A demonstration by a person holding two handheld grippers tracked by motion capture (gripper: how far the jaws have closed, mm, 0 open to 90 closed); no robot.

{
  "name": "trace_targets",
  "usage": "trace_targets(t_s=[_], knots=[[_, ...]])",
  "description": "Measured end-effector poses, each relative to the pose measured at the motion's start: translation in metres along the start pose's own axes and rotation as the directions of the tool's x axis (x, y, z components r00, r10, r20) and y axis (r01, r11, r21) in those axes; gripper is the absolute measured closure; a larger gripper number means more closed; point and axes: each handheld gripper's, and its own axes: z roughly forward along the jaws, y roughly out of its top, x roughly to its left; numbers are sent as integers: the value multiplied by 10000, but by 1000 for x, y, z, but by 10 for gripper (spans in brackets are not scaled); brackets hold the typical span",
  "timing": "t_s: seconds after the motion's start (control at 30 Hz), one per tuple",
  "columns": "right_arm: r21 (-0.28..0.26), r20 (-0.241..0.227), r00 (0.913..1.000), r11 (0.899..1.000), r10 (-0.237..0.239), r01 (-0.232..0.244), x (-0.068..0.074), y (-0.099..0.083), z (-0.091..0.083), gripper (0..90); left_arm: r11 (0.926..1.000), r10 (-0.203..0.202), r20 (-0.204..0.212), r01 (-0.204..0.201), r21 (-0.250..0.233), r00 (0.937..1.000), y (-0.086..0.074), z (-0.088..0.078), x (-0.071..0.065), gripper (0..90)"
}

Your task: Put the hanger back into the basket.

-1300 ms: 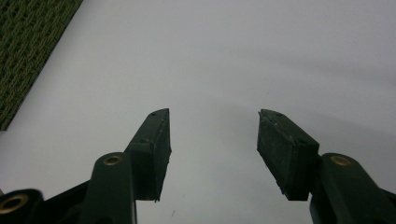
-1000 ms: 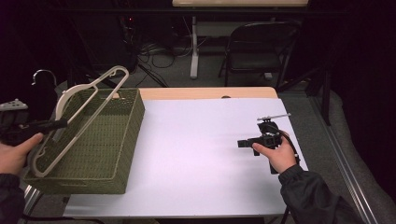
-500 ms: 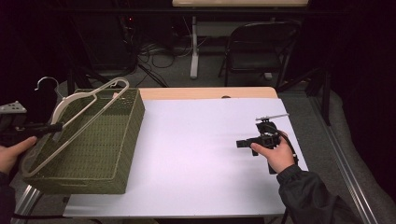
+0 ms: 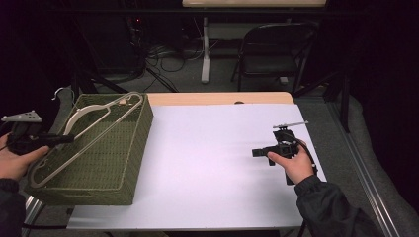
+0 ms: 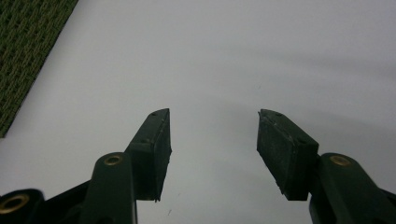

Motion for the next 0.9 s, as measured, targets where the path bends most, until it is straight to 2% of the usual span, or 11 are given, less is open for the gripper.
trace_targets(t_s=[0.2, 0.5, 0.6, 0.73, 0.9], knots=[[20, -14, 10000, 10000, 17, -17, -1, -1, 0, 442, 9991, -12, 108, 7, 420, 9999, -8, 20, 1, 868], [58, 34, 10000, 10000, 41, -42, -2, -2, 2, 443, 9952, -86, 5, 85, 973, 10000, -27, 47, 1, 867], [147, -21, 10000, 9999, 14, -13, -2, -2, 2, 443, 9947, -69, -120, 81, 1030, 9999, -31, 52, 1, 867], [10, -9, 10000, 10000, 26, -26, -2, -3, 2, 443, 9920, -25, -189, 48, 1260, 9998, -32, 54, 1, 866], [33, -54, 10000, 10000, 81, -81, -1, -3, 1, 443, 9917, -104, -295, 141, 1281, 9995, -32, 55, 1, 863]])
